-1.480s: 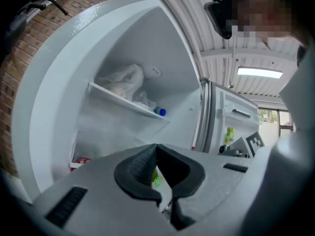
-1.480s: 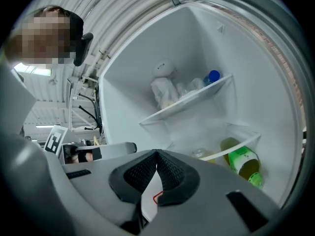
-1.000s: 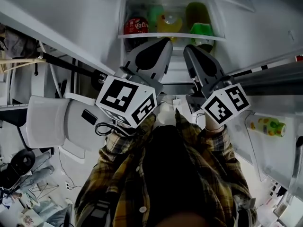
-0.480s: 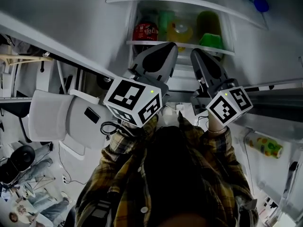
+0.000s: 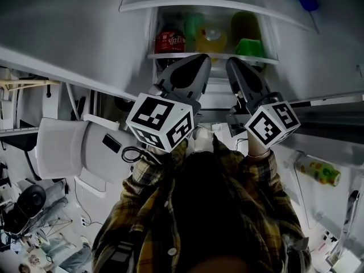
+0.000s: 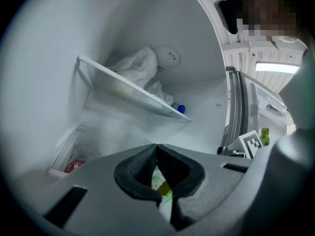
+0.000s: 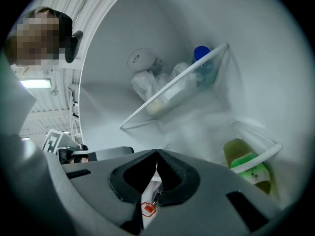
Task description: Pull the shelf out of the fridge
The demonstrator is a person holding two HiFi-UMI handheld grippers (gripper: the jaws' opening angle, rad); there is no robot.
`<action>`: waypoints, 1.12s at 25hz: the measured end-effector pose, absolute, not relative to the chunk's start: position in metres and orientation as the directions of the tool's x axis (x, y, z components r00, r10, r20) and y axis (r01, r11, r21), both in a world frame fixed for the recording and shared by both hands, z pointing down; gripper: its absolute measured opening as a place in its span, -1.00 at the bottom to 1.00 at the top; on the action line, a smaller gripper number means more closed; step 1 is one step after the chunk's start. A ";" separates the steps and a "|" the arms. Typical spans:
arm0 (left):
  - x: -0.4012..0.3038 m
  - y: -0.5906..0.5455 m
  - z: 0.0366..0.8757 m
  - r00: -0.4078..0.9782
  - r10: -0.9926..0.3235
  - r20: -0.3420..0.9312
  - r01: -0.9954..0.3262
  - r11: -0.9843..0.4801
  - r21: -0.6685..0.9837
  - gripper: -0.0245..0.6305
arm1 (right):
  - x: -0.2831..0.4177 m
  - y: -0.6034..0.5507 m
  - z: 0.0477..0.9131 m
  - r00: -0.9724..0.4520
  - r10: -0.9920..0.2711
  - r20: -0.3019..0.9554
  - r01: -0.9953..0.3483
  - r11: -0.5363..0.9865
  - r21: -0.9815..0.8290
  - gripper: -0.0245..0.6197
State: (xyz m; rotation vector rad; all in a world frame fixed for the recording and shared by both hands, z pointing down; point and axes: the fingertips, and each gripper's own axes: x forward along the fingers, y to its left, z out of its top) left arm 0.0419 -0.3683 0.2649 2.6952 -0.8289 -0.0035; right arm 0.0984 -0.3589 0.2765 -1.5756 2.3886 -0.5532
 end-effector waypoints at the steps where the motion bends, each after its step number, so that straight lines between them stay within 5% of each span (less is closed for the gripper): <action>1: 0.042 -0.368 0.267 0.832 -0.546 0.094 -0.546 -0.779 0.307 -0.92 | 0.100 -0.359 0.278 -0.391 -0.920 0.019 -0.833 0.345 -0.432 -0.87; 15: 0.042 -0.374 0.288 0.836 -0.538 0.106 -0.521 -0.719 0.460 -0.89 | 0.109 -0.359 0.299 -0.399 -0.915 0.061 -0.783 0.306 -0.542 -0.84; 28: 0.043 -0.376 0.316 0.856 -0.490 0.164 -0.495 -0.689 0.529 -0.34 | 0.109 -0.366 0.328 -0.443 -0.891 0.100 -0.685 0.265 -0.679 -0.40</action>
